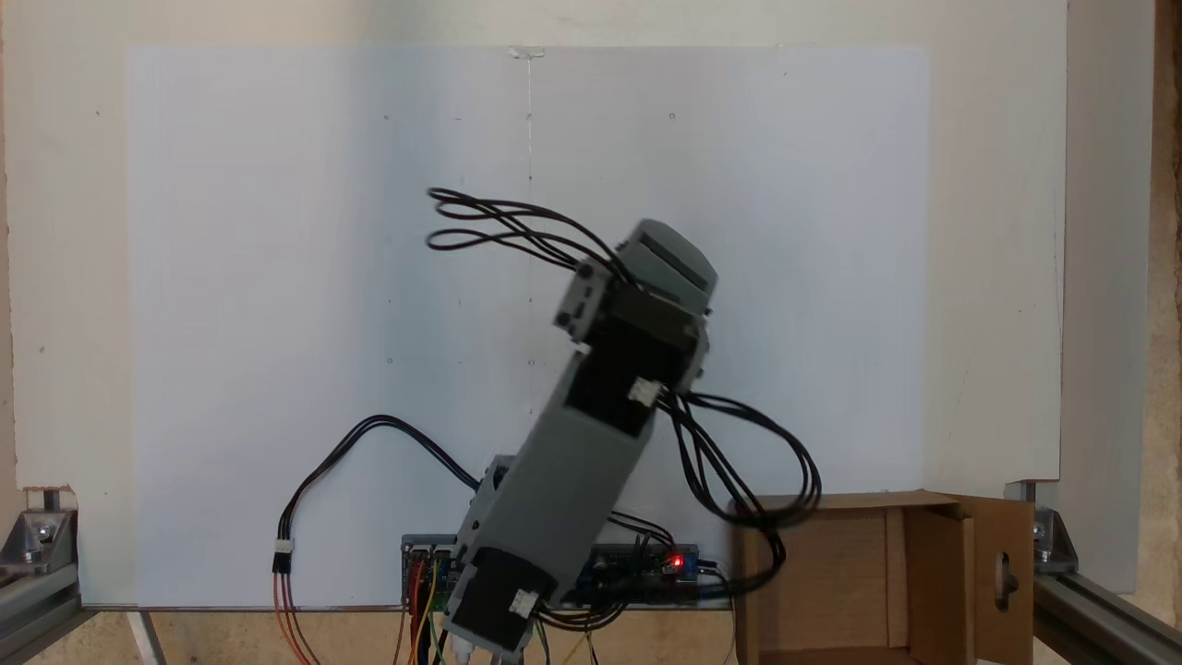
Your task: Grasp a green dice and put it in the bin.
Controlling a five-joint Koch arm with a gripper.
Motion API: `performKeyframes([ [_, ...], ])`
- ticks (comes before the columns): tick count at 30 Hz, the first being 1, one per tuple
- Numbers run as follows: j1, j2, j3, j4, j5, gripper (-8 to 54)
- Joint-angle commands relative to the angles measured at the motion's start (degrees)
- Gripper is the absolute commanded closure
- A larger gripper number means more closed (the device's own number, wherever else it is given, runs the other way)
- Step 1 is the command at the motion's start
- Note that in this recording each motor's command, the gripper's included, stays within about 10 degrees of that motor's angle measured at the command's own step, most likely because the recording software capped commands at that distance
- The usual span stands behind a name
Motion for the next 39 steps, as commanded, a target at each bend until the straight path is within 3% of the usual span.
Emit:
performKeyframes([
  [1,6.59,2.20,0.26,0.18,-8.53,33.6],
  [19,61.70,2.02,2.90,-7.65,-42.28,33.6],
  [26,73.39,-1.58,4.22,-17.05,-48.16,33.6],
  [39,80.68,-8.09,20.30,-40.69,-52.82,33.6],
])
